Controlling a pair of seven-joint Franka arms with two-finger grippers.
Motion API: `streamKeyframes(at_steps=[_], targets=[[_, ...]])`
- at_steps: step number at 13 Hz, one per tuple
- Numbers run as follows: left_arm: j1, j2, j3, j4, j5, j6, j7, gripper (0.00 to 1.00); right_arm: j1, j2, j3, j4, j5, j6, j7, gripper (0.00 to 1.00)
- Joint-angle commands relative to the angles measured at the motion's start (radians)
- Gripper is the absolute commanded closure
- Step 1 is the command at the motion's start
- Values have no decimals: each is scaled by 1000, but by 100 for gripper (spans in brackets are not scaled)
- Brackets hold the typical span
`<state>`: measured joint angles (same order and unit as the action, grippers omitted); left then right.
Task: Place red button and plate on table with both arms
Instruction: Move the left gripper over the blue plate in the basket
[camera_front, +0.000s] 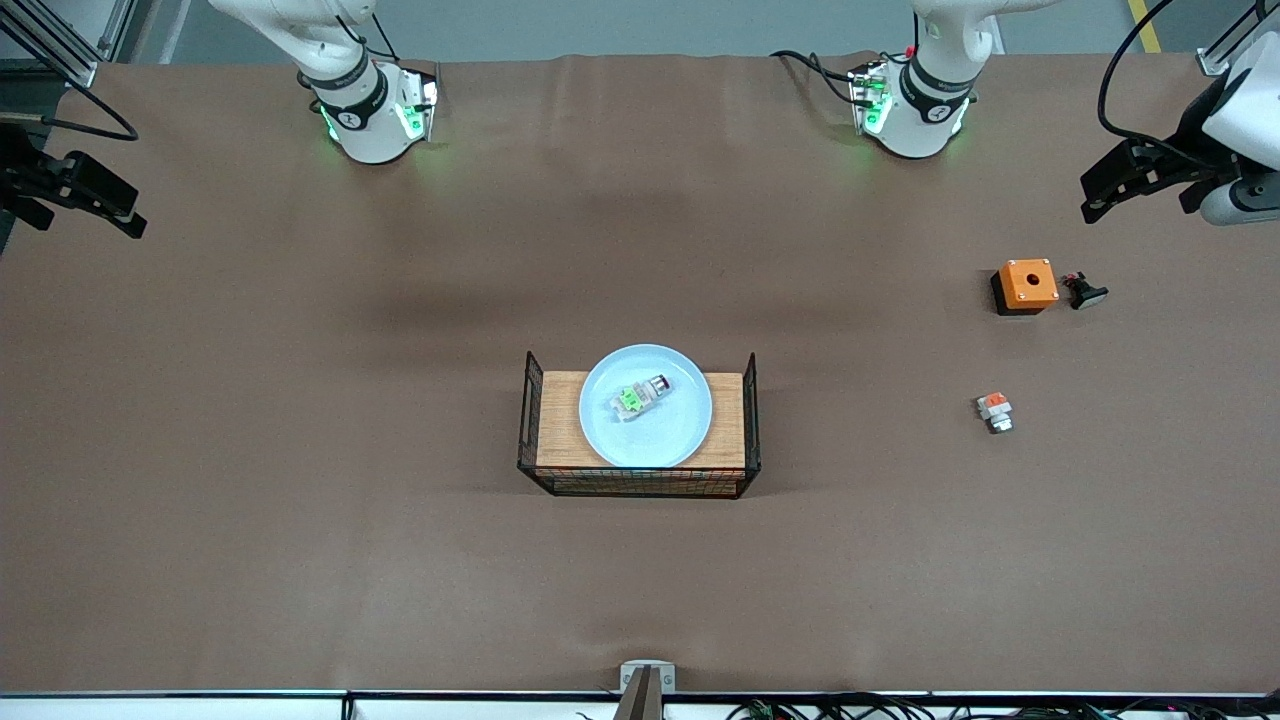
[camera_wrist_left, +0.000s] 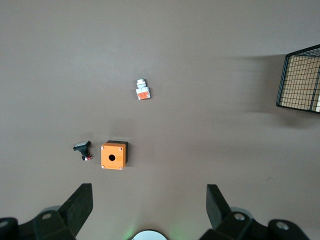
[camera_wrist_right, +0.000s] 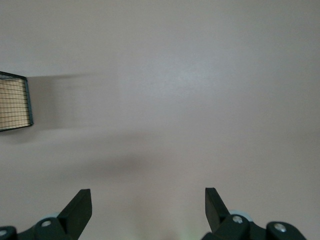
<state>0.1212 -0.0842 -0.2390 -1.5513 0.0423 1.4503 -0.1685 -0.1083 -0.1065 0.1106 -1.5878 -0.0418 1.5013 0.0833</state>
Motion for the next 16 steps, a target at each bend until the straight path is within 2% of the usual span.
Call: streamKeyframes(at_steps=[1, 5, 7, 10, 13, 16], targets=[[-3, 14, 0, 28, -18, -11, 0, 0, 9, 13, 1, 26, -36, -19, -7, 0], [-11, 21, -5, 39, -18, -11, 12, 0, 7, 16, 0, 23, -26, -49, -4, 0], [-43, 63, -58, 97, -4, -11, 0, 0, 7, 16, 0, 23, -18, -49, -4, 0], [-54, 113, -140, 105, 1, -7, -2, 0, -10, 25, -5, 23, 37, -47, -2, 0], [-104, 211, -242, 138, -1, 83, 0, 0, -19, 30, -5, 23, 56, -49, -4, 0], [-239, 360, -257, 223, 1, 208, 15, 0, 2, 33, 3, 23, 54, -73, 4, 1]])
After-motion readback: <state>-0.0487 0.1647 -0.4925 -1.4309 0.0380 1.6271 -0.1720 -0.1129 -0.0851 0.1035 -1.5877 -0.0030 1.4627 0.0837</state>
